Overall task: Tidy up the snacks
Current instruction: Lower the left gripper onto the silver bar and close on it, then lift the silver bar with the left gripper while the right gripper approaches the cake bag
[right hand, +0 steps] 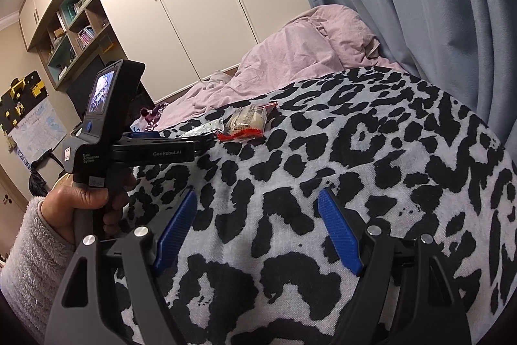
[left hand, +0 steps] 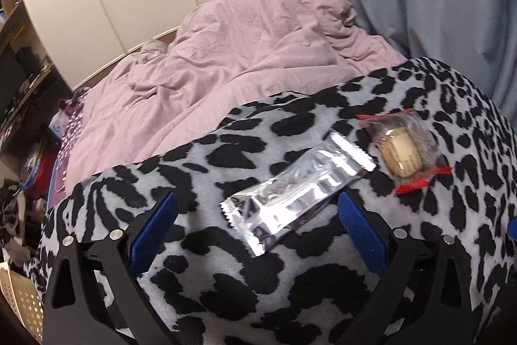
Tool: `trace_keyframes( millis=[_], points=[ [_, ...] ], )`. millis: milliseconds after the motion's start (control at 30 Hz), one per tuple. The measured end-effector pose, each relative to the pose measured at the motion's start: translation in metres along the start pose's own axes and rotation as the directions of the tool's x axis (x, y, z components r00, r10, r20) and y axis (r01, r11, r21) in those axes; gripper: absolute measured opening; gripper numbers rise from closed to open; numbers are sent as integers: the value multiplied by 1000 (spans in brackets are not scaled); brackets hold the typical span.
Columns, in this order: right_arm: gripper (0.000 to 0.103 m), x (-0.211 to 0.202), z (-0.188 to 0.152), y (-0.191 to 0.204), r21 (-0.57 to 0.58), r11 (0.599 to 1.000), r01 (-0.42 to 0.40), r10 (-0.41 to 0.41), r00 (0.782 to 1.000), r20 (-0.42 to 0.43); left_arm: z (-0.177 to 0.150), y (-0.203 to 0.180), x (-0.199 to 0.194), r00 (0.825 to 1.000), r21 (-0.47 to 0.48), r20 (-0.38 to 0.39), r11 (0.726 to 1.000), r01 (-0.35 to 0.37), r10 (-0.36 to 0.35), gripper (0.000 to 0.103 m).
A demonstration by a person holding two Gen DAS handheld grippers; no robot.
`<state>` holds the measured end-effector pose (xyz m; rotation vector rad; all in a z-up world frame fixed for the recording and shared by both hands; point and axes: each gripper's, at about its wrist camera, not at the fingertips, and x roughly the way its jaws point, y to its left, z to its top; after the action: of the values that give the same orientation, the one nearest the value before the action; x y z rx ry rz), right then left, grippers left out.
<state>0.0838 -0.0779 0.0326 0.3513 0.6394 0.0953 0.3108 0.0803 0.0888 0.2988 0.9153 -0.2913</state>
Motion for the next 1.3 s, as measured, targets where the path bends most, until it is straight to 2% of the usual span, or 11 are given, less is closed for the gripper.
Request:
trace_keyframes(
  millis=[67,133,200,333,500,633,700,800,833,1067,1300],
  points=[
    [77,0,0,0,-1,1000,0,0,1000,0,0,-3,-1,1000,19,7,1000,15,-15,85],
    [77,1,0,0,1,1000,-2,2,1000,0,1,-5,-2,1000,20,7,999,25,-25,70],
    [77,1,0,0,3,1000,-2,2,1000,-1,2,-7,-2,999,18,7,999,36,-37,64],
    [77,2,-1,0,12,1000,-9,9,1000,-3,1,-9,-5,999,18,13,999,39,-39,58],
    [77,3,-1,-1,16,1000,-11,11,1000,-2,1,-7,-16,997,-11,51,998,56,-55,58],
    [77,2,0,-2,16,1000,-12,12,1000,-2,5,-10,-18,994,31,81,997,65,-68,58],
    [77,3,-1,-2,19,1000,-12,12,1000,-3,6,-12,-17,991,57,88,993,100,-105,58],
    [77,2,-1,-2,18,1000,-14,14,1000,-4,7,-17,-13,988,109,73,985,131,-139,41],
    [77,3,-1,-1,18,1000,-15,15,1000,-5,6,-18,-11,987,121,64,983,138,-146,40],
    [77,3,0,-2,17,1000,-14,14,1000,-4,7,-20,-8,984,196,75,970,142,-159,40],
    [77,5,0,-2,17,1000,-15,15,1000,-7,6,-19,-9,980,219,76,962,163,-183,40]
  ],
)
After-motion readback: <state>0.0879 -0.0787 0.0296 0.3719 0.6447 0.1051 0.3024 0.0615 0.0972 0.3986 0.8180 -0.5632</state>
